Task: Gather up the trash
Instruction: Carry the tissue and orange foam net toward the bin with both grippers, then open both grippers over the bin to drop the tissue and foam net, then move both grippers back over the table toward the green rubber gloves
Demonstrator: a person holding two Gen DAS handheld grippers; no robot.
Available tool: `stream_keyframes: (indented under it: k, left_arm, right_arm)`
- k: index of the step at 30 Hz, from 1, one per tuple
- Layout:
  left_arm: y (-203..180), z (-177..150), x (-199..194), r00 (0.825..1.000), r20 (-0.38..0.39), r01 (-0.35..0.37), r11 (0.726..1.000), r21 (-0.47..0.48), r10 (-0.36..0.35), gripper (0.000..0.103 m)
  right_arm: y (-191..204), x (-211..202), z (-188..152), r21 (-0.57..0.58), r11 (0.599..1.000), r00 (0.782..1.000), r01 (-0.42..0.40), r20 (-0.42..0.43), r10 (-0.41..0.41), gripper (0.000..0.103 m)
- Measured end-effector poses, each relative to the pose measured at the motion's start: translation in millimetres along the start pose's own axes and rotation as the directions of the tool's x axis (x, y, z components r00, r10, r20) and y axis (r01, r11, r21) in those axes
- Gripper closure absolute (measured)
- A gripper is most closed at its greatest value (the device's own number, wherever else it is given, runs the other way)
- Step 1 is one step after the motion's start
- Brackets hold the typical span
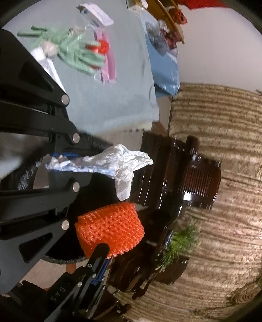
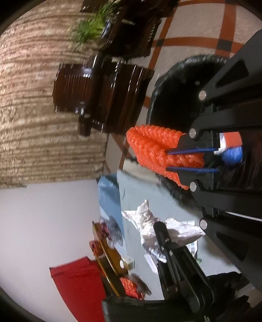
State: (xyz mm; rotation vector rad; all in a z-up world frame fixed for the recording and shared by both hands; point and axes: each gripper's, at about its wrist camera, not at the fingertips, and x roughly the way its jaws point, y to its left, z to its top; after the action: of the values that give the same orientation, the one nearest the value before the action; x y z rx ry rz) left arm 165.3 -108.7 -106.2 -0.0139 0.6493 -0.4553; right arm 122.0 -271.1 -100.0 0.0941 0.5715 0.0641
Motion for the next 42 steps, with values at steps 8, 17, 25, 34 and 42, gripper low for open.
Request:
stream_keyframes:
  k: [8,17,25,34,42]
  left_arm:
    - [-37.9,-1.2,38.0,0.994,-0.058,0.096,0.994,0.046,-0.093,0.096]
    - [-48.4,-13.1,69.8,0.981,-0.138,0.149,0.987,0.062,-0.139,0.090]
    - [-46.1,-14.1,70.0,0.977,-0.132,0.173,0.984,0.043,-0.166,0.049]
    - [-15.9,-5.4,39.6,0.994,-0.055,0.091,0.996,0.021,-0.089,0.019]
    - [40.2,1.6,-11.3,0.999,0.023,-0.045,0.999,-0.028,0.045,0.015]
  right_arm:
    - [-39.2,8.1,-22.2,0.059,0.995,0.996,0.078,-0.052,-0.075,0.092]
    - [-55.9,17.6,-42.2,0.093,0.989,0.988,0.114,-0.113,-0.104,0.091]
    - [-60.9,20.1,-47.2,0.098,0.986,0.984,0.132,-0.129,-0.119,0.073]
    - [-52.9,11.6,-44.0,0.116,0.983,0.987,0.143,-0.085,-0.134,0.006]
    - [-12.1,17.9,-25.9,0.099,0.994,0.998,0.047,-0.036,-0.044,0.006]
